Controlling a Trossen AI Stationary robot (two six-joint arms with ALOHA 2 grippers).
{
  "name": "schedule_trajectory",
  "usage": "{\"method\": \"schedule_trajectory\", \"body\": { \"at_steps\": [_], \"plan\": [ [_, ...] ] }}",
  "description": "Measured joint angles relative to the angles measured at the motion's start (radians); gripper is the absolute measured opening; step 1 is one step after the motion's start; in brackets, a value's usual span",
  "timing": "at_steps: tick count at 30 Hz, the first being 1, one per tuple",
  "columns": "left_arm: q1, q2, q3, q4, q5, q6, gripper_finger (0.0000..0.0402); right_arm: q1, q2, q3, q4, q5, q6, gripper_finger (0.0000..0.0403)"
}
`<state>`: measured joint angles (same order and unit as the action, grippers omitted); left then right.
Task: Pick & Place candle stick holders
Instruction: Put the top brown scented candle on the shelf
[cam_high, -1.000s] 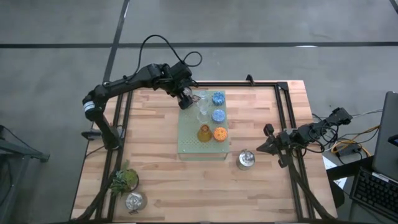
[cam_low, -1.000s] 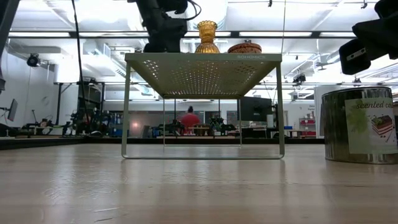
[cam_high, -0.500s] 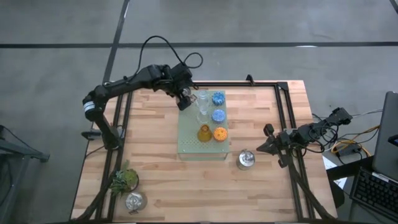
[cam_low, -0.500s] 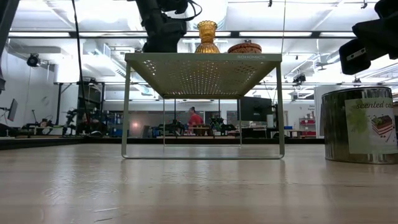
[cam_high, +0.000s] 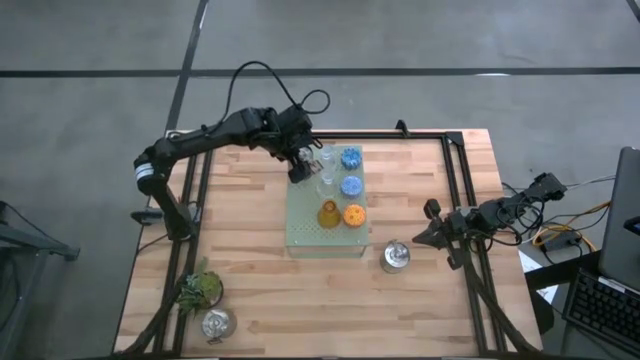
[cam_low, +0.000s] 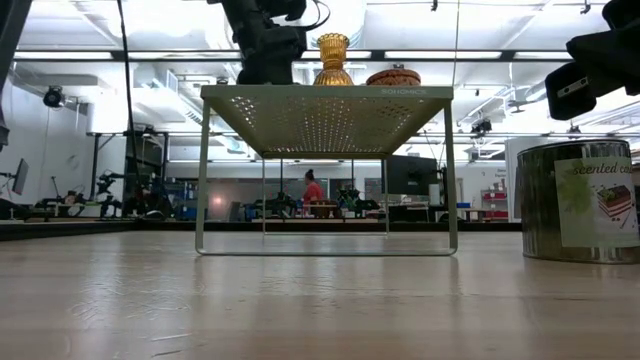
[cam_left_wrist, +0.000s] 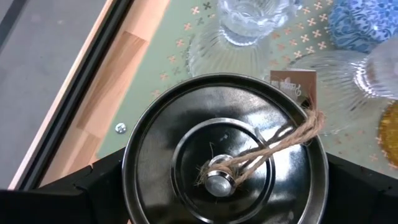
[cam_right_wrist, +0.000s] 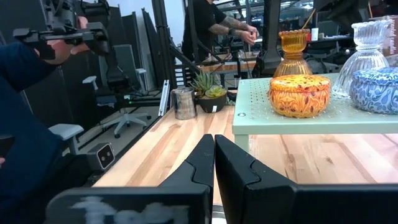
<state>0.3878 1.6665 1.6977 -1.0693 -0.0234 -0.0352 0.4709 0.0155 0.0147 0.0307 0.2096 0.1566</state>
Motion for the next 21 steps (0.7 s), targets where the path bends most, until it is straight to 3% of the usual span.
{"method": "schedule_trajectory", "body": {
  "at_steps": [21],
  "plan": [
    [-0.008, 0.0, -0.001, 0.016, -0.026, 0.041, 0.0399, 0.0, 0.0, 0.0, 0.0, 0.0, 0.0, 0.0009]
  ]
}}
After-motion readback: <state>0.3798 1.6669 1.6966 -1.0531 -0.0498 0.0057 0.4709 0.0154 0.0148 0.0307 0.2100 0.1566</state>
